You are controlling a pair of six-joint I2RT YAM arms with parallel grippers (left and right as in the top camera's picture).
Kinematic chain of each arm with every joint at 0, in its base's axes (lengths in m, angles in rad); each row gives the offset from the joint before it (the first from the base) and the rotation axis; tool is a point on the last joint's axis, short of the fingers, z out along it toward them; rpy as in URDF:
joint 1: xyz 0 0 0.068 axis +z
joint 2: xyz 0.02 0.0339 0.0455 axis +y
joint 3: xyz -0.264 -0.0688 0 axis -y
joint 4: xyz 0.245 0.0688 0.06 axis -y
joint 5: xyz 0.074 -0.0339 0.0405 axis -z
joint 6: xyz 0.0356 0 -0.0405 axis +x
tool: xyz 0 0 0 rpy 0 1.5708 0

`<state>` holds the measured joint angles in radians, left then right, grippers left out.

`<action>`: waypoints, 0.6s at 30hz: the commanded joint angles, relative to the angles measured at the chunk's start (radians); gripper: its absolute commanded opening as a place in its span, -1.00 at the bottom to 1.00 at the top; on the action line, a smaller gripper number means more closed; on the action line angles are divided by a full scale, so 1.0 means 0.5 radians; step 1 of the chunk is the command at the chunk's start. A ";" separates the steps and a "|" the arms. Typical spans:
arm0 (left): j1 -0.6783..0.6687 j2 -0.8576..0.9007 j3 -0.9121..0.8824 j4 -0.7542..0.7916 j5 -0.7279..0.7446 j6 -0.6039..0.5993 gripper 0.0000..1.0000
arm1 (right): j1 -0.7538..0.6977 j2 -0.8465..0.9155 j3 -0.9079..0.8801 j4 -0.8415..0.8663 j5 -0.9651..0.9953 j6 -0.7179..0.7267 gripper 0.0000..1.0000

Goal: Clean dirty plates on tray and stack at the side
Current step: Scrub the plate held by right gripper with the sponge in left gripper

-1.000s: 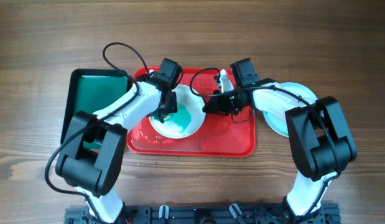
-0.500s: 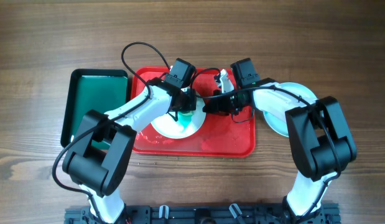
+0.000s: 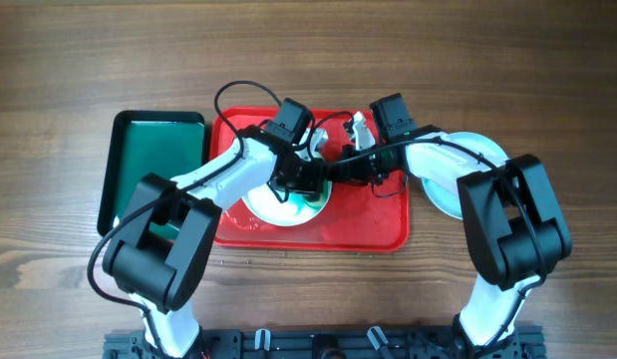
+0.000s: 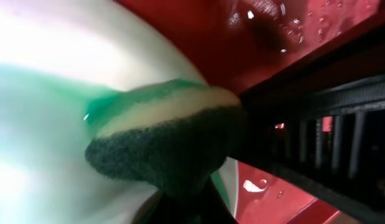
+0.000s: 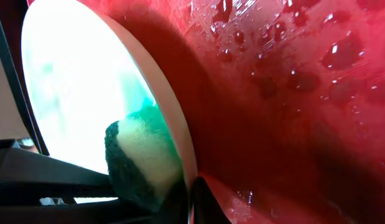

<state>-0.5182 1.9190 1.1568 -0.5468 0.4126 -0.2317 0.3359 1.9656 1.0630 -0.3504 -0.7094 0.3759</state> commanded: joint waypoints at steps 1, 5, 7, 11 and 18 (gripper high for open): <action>0.008 0.056 -0.032 0.098 -0.231 -0.137 -0.92 | 0.010 0.043 0.017 0.003 -0.019 -0.005 -0.91; 0.061 0.056 -0.032 0.125 -0.751 -0.327 -0.92 | 0.010 0.043 0.017 0.005 -0.018 -0.004 -0.92; 0.092 0.056 -0.032 0.125 -0.909 -0.346 -0.92 | 0.010 0.043 0.017 0.005 -0.018 -0.004 -0.91; 0.168 0.056 -0.032 0.105 -1.123 -0.347 -0.92 | 0.010 0.043 0.017 0.005 -0.018 -0.005 -0.91; 0.293 0.056 -0.032 -0.202 -1.271 -0.523 -0.92 | 0.010 0.043 0.017 0.005 -0.019 -0.005 -0.91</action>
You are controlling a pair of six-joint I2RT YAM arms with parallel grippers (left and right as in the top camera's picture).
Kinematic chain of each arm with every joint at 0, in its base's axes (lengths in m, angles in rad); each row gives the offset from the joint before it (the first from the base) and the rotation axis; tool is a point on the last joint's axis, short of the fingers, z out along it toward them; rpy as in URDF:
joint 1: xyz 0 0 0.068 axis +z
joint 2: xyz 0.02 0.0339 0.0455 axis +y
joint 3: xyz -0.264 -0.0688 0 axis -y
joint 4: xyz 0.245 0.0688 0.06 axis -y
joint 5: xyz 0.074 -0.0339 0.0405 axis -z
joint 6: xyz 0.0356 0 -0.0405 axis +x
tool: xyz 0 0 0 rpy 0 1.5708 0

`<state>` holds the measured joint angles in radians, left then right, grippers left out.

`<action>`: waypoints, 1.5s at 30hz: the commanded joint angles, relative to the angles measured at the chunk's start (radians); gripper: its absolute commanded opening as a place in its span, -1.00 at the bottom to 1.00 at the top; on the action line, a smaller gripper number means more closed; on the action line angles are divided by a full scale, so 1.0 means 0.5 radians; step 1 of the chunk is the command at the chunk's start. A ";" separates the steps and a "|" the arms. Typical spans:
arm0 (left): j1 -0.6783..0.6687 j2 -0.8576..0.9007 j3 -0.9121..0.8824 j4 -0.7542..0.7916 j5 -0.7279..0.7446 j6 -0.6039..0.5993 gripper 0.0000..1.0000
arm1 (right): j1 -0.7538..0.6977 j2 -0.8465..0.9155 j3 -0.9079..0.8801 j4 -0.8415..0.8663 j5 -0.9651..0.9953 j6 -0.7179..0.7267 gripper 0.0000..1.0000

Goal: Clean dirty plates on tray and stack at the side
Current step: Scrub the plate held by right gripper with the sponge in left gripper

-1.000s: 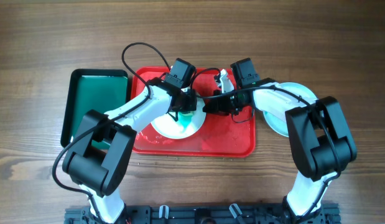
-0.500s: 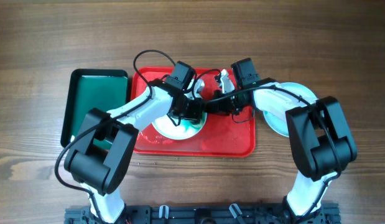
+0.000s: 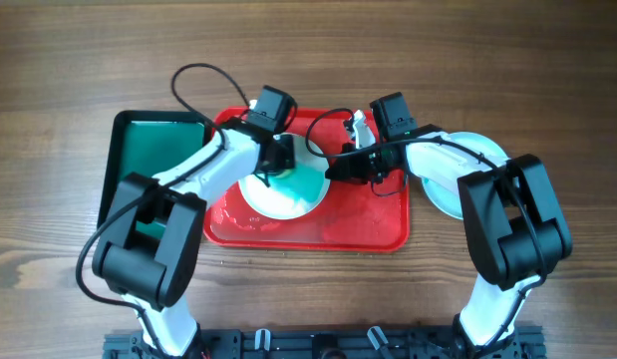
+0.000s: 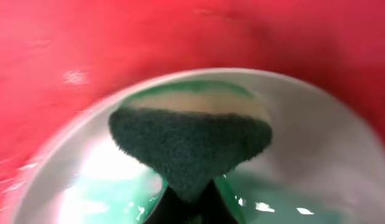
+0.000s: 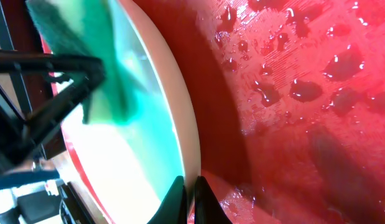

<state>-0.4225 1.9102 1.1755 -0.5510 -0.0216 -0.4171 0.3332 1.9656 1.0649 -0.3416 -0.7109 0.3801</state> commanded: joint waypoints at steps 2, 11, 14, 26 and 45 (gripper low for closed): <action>0.123 0.073 -0.069 -0.306 -0.448 -0.188 -0.92 | 0.015 0.043 0.013 -0.013 -0.015 -0.013 -0.91; 0.143 0.073 -0.069 -0.723 -0.017 0.128 -0.92 | 0.015 0.043 0.013 -0.012 -0.015 -0.011 -0.91; 0.142 0.073 -0.069 -0.742 0.399 0.475 -0.92 | 0.015 0.043 0.013 -0.013 -0.015 -0.011 -0.91; 0.142 0.073 -0.069 -0.719 0.939 0.880 -0.92 | 0.015 0.043 0.013 -0.012 -0.015 -0.006 -0.92; -0.011 0.073 -0.069 -0.182 0.849 0.493 -0.92 | 0.015 0.043 0.013 -0.011 -0.015 -0.005 -0.91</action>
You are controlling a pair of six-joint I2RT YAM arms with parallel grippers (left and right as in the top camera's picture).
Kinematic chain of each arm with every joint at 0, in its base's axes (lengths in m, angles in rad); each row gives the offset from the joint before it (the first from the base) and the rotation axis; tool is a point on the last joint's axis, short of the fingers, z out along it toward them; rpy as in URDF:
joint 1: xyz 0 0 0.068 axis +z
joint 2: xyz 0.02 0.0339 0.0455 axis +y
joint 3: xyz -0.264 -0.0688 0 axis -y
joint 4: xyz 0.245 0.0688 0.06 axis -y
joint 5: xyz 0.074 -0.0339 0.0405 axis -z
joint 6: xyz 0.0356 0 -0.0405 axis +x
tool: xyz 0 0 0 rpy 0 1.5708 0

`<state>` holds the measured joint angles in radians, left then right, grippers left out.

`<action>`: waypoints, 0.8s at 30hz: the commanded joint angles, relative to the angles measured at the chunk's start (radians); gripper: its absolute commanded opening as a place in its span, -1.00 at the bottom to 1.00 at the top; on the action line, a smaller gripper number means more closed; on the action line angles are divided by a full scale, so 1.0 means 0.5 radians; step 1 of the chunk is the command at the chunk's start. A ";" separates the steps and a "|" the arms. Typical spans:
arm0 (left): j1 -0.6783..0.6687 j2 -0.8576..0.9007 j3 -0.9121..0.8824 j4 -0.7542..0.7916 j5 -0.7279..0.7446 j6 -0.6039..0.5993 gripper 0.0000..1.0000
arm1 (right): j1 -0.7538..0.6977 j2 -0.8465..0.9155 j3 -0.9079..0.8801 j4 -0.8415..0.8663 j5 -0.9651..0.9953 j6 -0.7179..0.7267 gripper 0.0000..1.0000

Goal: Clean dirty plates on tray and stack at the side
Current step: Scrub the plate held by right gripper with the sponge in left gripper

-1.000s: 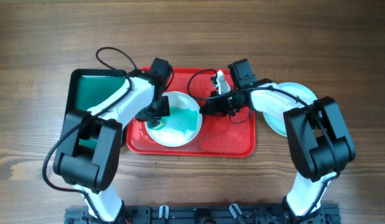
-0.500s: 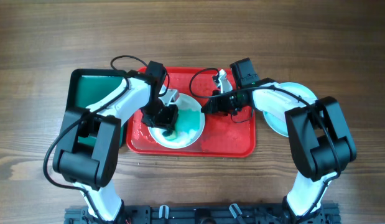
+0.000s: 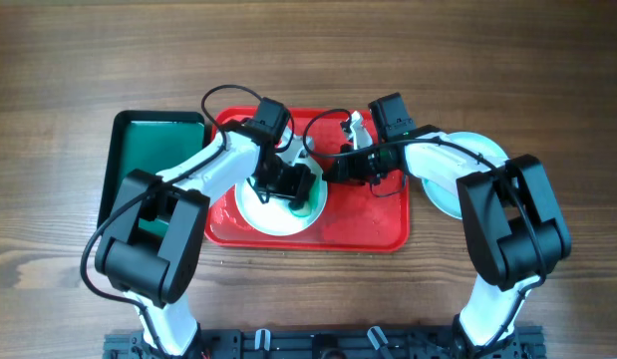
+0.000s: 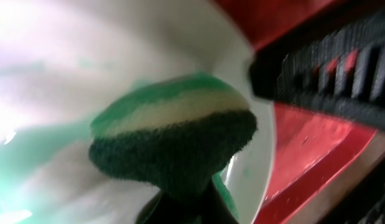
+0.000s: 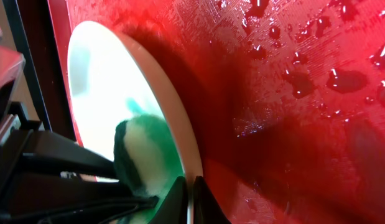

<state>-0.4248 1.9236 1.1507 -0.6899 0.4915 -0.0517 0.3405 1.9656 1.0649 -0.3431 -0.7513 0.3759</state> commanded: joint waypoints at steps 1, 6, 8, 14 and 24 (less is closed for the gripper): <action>-0.005 0.047 -0.020 0.132 -0.271 -0.300 -0.92 | 0.001 0.043 0.013 -0.007 0.066 0.004 -0.91; -0.005 0.047 -0.020 0.249 -0.652 -0.506 -0.92 | 0.001 0.043 0.013 -0.005 0.066 0.003 -0.91; -0.005 0.047 -0.020 0.265 -0.846 -0.632 -0.92 | 0.001 0.043 0.013 -0.008 0.066 0.002 -0.91; -0.005 0.047 -0.020 0.108 -1.444 -1.230 -0.92 | 0.001 0.043 0.013 -0.010 0.066 0.002 -0.91; 0.042 0.047 0.066 -0.140 -1.537 -1.482 -0.92 | 0.001 0.043 0.013 -0.008 0.065 0.006 -0.91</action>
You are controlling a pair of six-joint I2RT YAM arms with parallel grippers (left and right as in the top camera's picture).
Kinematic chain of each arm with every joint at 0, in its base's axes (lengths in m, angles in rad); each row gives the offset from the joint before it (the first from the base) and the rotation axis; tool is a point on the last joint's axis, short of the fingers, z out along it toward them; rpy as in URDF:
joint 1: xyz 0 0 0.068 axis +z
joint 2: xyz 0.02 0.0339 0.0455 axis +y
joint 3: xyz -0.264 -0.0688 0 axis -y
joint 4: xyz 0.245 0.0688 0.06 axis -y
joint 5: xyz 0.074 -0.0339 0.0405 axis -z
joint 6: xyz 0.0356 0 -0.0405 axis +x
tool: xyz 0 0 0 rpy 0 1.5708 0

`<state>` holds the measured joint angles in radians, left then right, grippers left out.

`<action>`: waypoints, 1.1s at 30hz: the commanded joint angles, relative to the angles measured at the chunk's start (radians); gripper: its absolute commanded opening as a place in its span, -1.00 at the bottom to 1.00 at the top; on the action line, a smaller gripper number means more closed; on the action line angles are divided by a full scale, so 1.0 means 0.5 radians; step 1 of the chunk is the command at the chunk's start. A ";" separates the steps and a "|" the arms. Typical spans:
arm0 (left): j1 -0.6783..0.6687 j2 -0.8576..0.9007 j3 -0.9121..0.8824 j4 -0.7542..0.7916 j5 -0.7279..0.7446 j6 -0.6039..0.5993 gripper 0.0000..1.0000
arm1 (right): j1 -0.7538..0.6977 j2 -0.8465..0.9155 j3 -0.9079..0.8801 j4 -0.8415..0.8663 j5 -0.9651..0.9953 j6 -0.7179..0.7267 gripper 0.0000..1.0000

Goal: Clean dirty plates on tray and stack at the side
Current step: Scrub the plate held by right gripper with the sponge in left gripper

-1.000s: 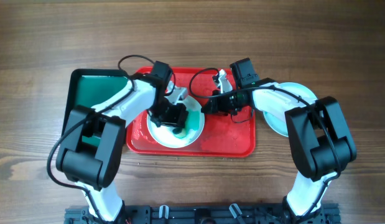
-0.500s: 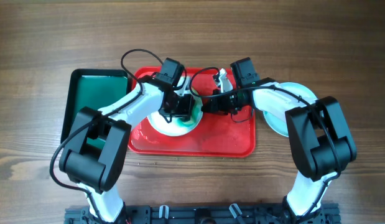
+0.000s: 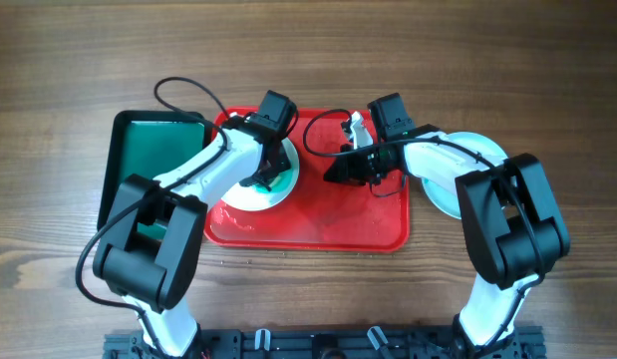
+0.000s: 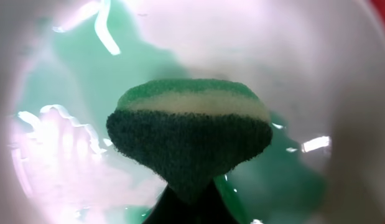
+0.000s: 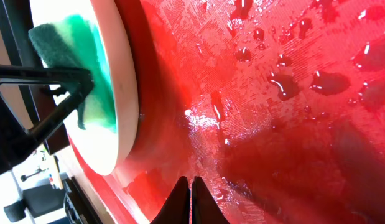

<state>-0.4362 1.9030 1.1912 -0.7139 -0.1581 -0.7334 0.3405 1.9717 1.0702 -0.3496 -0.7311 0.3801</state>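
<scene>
A white plate (image 3: pixel 244 195) smeared with green soap lies on the left half of the red tray (image 3: pixel 318 235). My left gripper (image 3: pixel 274 170) is shut on a green and yellow sponge (image 4: pixel 189 140), pressed on the plate's (image 4: pixel 61 155) soapy face; its tips (image 4: pixel 191 202) are hidden behind the sponge. My right gripper (image 3: pixel 331 172) hovers over the wet middle of the tray (image 5: pixel 292 112), shut with nothing in it (image 5: pixel 190 186), a short way right of the plate's rim (image 5: pixel 120 93). The sponge (image 5: pixel 58 37) shows there too.
A stack of white plates (image 3: pixel 474 150) sits on the table right of the tray, partly under my right arm. A dark green tray (image 3: pixel 154 150) lies to the left. A small white object (image 3: pixel 358 124) stands at the red tray's back edge.
The plate now lies farther left on the tray, apart from my right gripper, which was at its right rim. My left gripper and sponge moved from the plate's right side to its upper part.
My left gripper held the sponge on the plate throughout: first at its right side near the right gripper, then at its upper left, then lower right again. The right gripper stayed at the plate's right rim. Now the plate lies farther left, clear of it.
</scene>
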 commanded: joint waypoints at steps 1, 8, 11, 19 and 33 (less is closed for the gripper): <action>0.065 0.088 -0.005 -0.096 -0.218 -0.117 -0.92 | 0.001 0.029 0.003 0.014 0.024 0.011 -0.91; 0.099 0.088 -0.003 -0.118 0.285 -0.122 -0.92 | 0.010 0.006 0.124 0.105 0.073 -0.032 -0.91; 0.135 0.088 -0.003 -0.134 0.443 -0.135 -0.92 | 0.050 0.006 0.230 0.098 0.196 -0.083 -0.90; 0.237 0.088 -0.003 -0.182 0.593 -0.233 -0.92 | 0.309 0.015 0.309 0.107 0.746 -0.118 -0.24; 0.241 0.088 -0.003 -0.151 0.593 -0.279 -0.92 | 0.435 0.201 0.309 0.199 0.960 0.192 -0.64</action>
<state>-0.3145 1.9057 1.2057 -0.7860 0.1051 -0.8516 0.5552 2.0193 1.2160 -0.2535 -0.2970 0.4248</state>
